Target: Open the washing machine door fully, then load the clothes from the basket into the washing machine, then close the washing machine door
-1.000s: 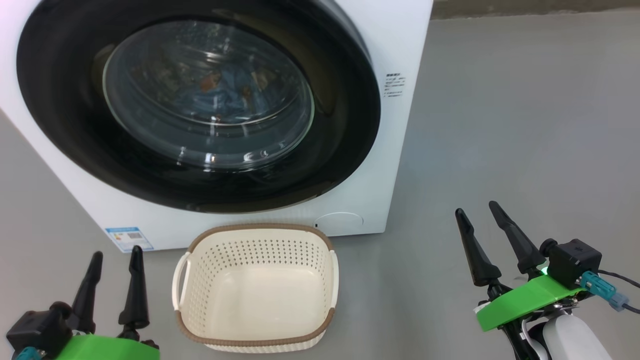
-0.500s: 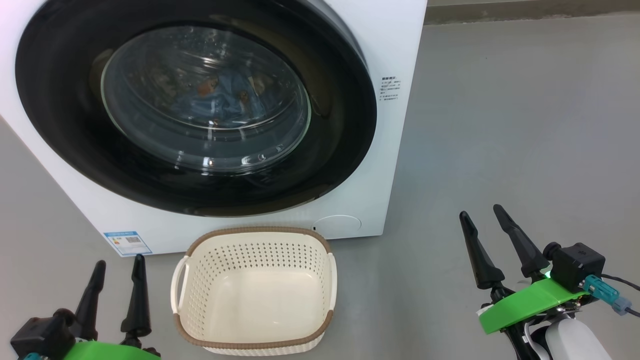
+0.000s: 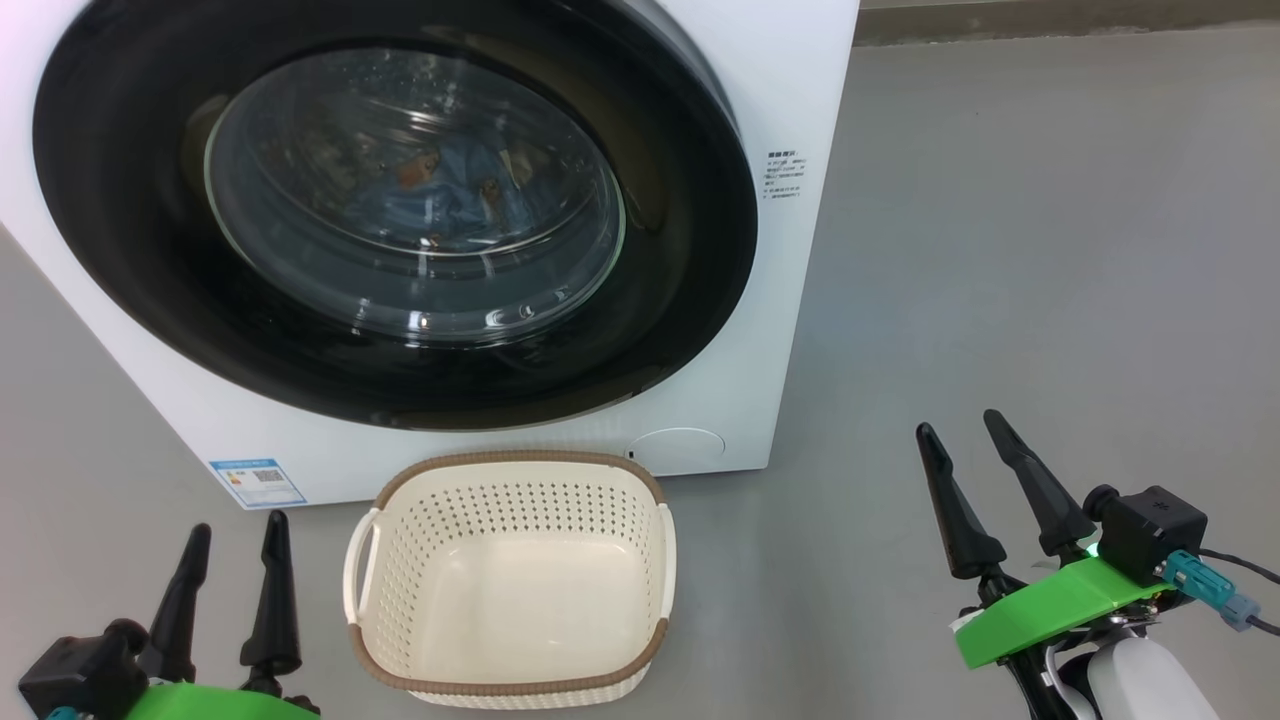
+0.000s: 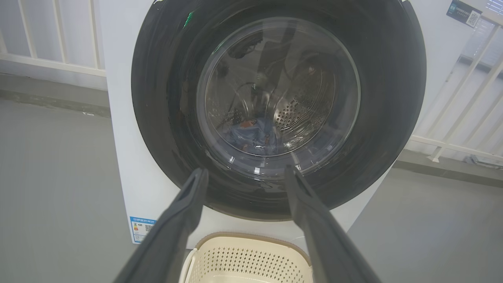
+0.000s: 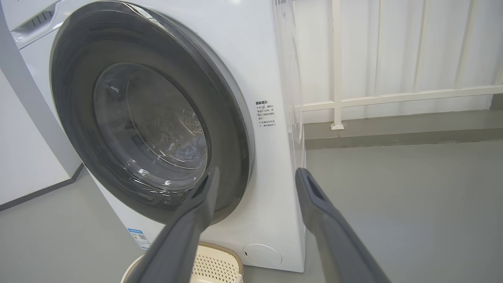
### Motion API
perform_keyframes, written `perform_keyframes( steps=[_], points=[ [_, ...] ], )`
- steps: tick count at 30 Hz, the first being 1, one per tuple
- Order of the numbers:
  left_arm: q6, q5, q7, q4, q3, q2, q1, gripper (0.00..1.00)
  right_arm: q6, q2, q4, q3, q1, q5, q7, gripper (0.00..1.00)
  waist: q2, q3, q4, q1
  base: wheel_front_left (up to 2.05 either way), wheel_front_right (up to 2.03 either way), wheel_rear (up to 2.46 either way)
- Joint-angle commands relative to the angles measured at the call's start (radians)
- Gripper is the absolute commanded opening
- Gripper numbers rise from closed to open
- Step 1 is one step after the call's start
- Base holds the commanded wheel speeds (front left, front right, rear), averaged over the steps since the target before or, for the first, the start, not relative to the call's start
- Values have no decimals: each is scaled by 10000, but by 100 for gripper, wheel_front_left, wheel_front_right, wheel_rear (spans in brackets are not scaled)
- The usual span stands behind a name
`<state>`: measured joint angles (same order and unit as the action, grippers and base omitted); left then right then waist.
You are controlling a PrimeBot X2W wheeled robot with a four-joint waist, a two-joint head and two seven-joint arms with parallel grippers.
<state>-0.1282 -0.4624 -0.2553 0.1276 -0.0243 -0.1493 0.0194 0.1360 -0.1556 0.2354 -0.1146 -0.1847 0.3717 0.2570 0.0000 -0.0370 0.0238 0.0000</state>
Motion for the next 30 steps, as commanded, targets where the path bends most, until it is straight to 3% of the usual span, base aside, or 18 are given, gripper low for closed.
perform_keyframes(
  steps=[1,11,12,23,30],
  points=[
    [-25,-24,-65,-218,356,-166,257,100,-53,30,-233,-179,-84,-84,48,100,0,2,-6,0,0,0,0],
    [-25,-109,-65,-266,332,-184,269,100,-53,76,-237,-147,-106,-100,48,100,0,-70,-42,0,0,0,0],
    [2,-59,3,21,-11,18,-3,0,-29,53,34,4,5,-4,0,0,0,-69,-42,0,0,0,0],
    [0,-722,218,398,1,258,-52,0,-30,139,351,77,249,724,-203,0,0,-23,-54,22,0,0,0],
    [-1,-1368,415,458,73,293,15,0,-32,176,351,185,268,1435,-393,0,0,-23,-65,1,0,0,0]
  ],
)
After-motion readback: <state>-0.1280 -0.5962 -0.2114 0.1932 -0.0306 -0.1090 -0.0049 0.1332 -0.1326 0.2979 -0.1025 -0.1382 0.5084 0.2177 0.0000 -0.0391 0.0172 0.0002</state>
